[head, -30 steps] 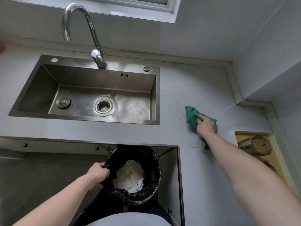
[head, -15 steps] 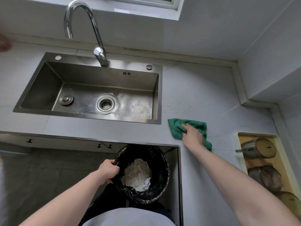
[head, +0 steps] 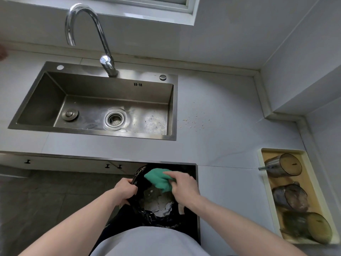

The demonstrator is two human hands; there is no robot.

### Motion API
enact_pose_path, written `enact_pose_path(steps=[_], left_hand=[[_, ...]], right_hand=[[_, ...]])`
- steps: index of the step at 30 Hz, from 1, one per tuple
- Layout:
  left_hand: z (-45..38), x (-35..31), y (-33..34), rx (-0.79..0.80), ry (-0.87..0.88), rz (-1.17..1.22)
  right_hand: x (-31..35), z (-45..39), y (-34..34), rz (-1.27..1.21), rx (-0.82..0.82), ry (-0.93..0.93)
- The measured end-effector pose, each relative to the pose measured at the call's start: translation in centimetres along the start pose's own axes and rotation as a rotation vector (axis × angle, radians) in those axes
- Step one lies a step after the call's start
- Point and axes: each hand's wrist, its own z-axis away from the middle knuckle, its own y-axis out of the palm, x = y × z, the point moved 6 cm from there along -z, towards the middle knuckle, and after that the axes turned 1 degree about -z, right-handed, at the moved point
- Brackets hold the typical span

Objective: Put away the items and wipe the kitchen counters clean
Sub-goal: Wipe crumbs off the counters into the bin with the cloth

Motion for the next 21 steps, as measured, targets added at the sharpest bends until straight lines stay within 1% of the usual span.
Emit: enact_pose_path(steps=[3, 7, 9, 13, 17, 21], left_hand=[[0.2, -0.3, 0.2, 0.002, 0.003, 0.005], [0.7, -0.6, 0.5, -0.007, 0.007, -0.002], [0.9, -1.0, 0.7, 0.001, 0.015, -0.004], [0.9, -1.2, 0.3, -0.034, 0.012, -0.029], [0.4, -1.2, 0.2, -0.069, 0.011, -0.042], [0.0, -1.1, 0.9, -0.067, 0.006, -0.024]], right_hand=[[-1.3, -2.0, -5.3, -0.054, -0.158, 0.025], [-4.1, -6.2, -14.1, -0.114, -0.435, 0.086], [-6.3, -8.8, -17.6, -0.107, -0.516, 0.139], [-10.0, -14.1, -21.0, -0.036, -0.538, 0.267], [-12.5, -17.9, -22.6, -0.004, -0.526, 0.321], [-13.8, -20.6, -21.4, 0.022, -0.401, 0.350]])
